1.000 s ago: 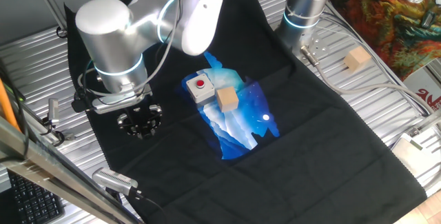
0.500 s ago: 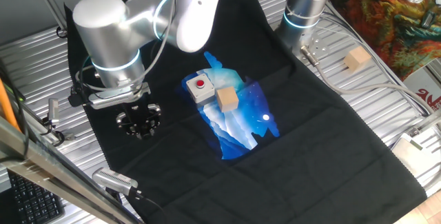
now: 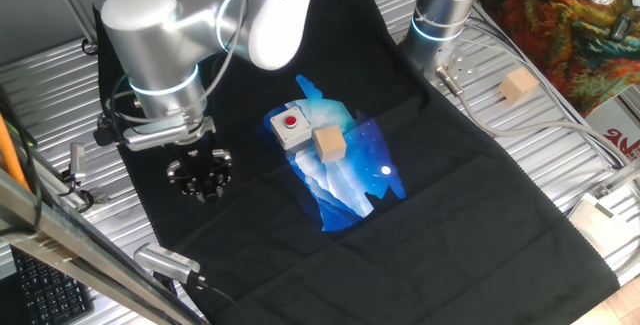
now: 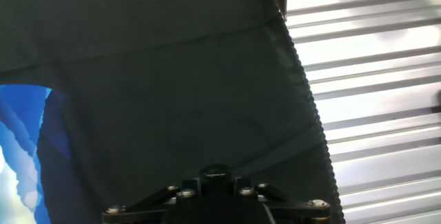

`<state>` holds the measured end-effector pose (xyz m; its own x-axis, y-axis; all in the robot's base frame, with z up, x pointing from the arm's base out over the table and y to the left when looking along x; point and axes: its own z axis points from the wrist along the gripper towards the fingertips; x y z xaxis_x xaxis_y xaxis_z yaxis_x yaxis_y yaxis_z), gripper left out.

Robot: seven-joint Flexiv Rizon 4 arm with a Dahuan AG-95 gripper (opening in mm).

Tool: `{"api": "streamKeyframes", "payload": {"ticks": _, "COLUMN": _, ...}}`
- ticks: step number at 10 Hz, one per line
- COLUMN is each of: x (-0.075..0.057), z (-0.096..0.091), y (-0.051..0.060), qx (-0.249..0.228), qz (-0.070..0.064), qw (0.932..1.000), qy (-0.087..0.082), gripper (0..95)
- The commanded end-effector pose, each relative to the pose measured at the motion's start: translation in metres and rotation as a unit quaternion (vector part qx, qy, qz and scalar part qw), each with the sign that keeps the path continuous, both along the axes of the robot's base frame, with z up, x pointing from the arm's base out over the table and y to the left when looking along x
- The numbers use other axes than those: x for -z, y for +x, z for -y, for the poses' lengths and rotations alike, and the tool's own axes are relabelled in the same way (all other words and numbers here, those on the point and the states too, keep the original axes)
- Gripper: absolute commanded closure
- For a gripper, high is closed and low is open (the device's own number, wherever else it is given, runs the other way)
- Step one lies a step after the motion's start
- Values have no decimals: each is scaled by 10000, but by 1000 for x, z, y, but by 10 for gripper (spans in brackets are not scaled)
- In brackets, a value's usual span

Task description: Screw the lid onto the jar

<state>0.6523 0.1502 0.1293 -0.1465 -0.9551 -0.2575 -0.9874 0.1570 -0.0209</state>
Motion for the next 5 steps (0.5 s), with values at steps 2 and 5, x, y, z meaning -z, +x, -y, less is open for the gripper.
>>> {"api": "streamKeyframes", "payload": {"ticks": 2, "x": -5, "z": 0, "y": 1, "qx": 32, "qz": -19, "qw": 9999, "qy": 125, "gripper": 950}}
{"api": "streamKeyframes", "payload": {"ticks": 5, "x": -6, "z": 0, "y": 2, "qx": 76, "qz": -9, "qw": 9996, "qy": 261, "gripper": 950}}
